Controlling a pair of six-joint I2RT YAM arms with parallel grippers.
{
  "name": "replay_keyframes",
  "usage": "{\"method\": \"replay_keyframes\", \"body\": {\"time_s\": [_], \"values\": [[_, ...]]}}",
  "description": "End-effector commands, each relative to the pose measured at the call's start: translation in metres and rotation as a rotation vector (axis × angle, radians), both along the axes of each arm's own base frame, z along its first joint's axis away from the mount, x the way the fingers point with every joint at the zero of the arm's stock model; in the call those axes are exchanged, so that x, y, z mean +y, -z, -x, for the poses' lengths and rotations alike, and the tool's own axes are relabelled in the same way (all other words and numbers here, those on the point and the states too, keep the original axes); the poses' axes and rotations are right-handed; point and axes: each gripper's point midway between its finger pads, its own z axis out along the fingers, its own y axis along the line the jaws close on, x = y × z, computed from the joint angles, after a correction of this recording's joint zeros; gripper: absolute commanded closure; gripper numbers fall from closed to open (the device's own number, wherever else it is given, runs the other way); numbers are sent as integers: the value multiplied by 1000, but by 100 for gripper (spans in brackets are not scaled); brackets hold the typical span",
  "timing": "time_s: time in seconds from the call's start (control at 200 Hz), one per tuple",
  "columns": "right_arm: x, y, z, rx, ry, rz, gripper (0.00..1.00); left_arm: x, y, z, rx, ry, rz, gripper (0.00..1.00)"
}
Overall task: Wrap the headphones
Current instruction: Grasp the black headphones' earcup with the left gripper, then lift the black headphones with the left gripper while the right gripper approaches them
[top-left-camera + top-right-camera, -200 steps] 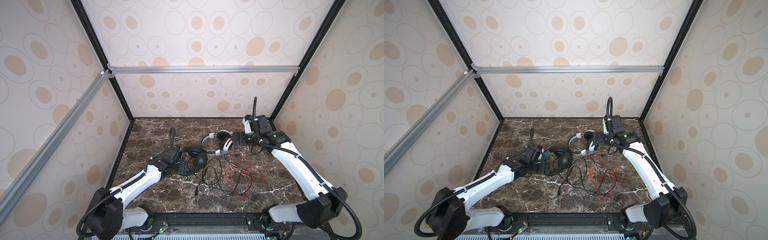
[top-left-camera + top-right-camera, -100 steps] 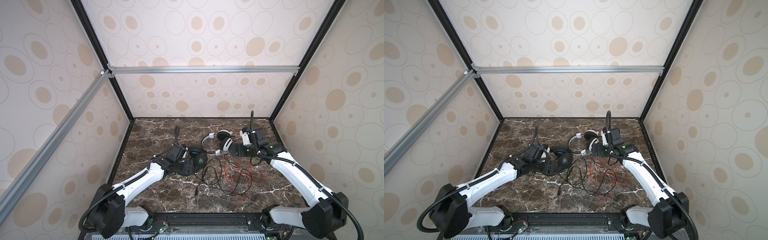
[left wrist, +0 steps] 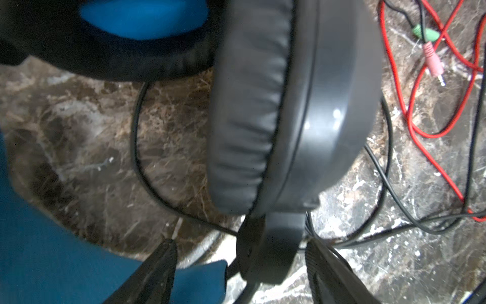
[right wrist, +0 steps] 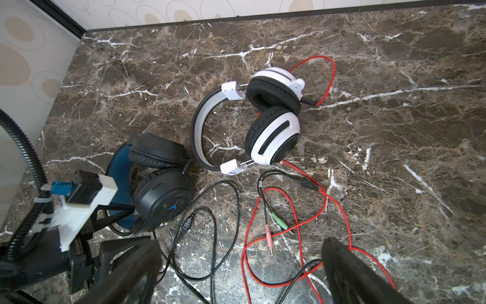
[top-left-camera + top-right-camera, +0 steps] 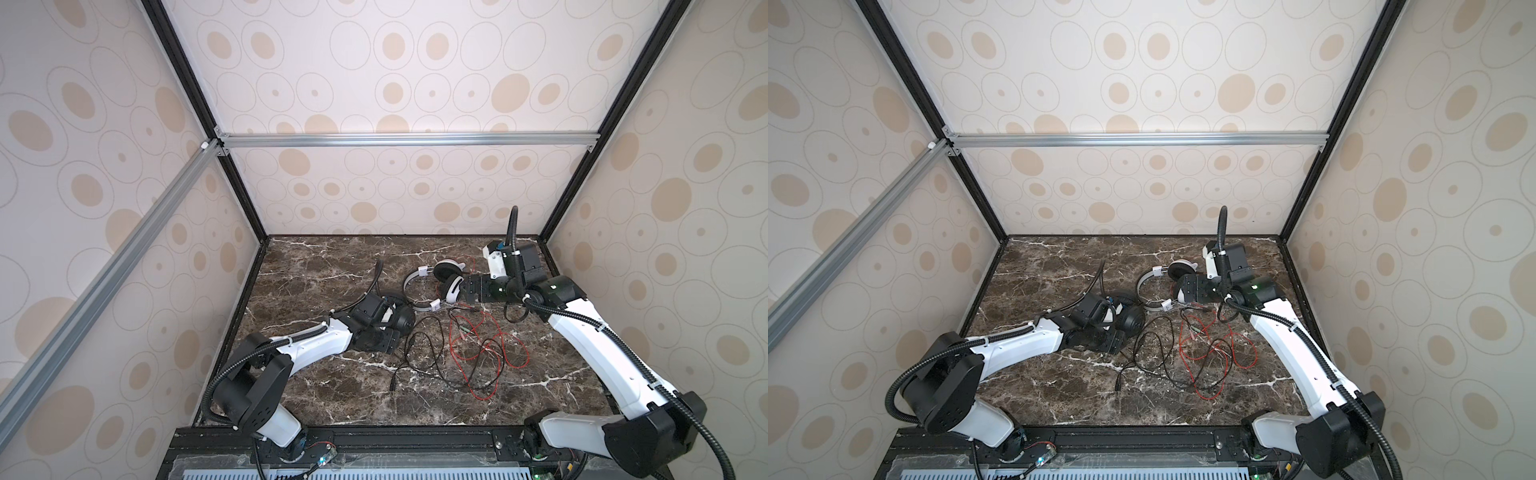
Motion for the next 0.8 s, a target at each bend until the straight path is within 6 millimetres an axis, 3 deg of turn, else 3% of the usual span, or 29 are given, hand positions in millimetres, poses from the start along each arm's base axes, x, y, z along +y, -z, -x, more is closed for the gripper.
{"method": "replay_keyframes", "body": {"time_s": [0.0,0.125,0.335,0.52,0.665,0.795], "values": [[2,-5,0,16,9,-6,2,-10,1,-10,-65,56,-23,26],[6,-11,-1,20,11,-33,3,-14,-2,-13,-89,66,-18,37],[4,-17,-3,14,38,-44,2,-20,-16,-15,-115,75,20,78],[4,-25,-4,-5,40,-45,3,-28,-35,-17,-125,73,69,98],[6,-51,-2,-127,12,-85,2,-30,-74,-28,-164,8,135,100],[12,-70,6,-221,-43,-144,0,-34,-130,-47,-168,-82,225,100]]}}
